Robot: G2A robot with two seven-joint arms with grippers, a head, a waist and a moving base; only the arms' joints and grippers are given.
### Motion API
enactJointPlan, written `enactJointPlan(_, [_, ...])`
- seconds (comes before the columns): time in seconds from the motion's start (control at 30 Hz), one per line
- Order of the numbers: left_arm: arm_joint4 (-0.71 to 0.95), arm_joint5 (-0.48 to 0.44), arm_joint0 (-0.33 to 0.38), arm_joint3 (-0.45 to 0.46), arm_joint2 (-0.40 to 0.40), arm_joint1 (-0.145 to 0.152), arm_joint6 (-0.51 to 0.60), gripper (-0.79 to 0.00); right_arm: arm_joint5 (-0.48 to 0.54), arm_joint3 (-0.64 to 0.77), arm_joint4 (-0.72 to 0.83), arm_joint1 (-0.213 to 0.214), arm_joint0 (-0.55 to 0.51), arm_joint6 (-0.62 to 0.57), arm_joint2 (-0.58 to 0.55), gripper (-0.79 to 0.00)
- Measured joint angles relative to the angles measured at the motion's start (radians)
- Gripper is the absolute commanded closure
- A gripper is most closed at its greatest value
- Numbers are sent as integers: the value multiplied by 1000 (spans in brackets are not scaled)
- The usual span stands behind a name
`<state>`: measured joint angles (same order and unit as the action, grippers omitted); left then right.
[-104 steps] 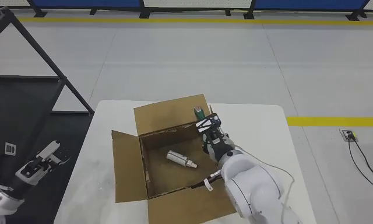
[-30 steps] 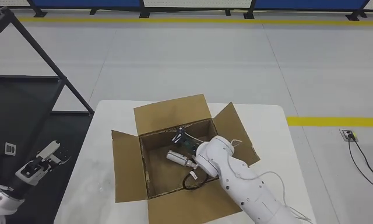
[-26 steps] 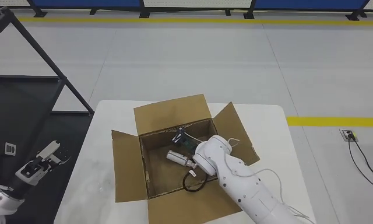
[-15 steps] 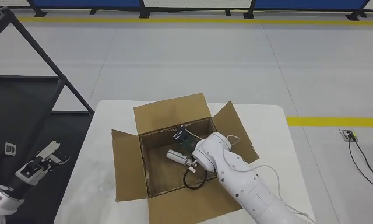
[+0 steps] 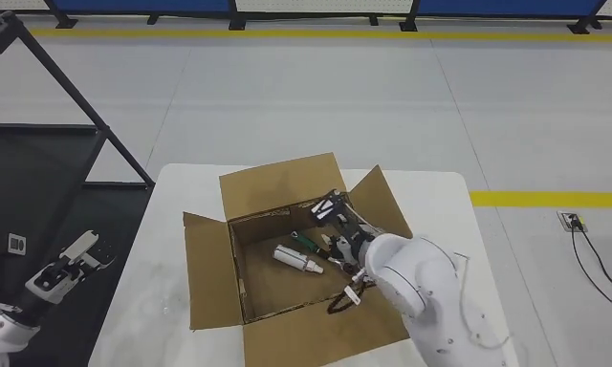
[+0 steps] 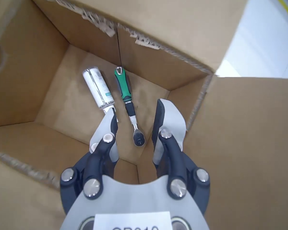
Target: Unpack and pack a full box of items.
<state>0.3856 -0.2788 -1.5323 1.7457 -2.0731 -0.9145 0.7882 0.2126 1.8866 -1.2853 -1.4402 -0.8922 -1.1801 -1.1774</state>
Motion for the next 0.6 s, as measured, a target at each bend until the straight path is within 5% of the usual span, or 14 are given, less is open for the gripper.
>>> enactJointPlan(0.2, [0,0,0,0,0,0,0,-785,-71,267,103,18,-172,162,-210,-237])
enactJointPlan(0.27, [0,0,0,0,0,0,0,-785,-105,308,108,22,-211,206,-268,0])
enactJointPlan(0.6, [0,0,0,0,0,0,0,-785,-100,197,312,48,-273,206,-575,0])
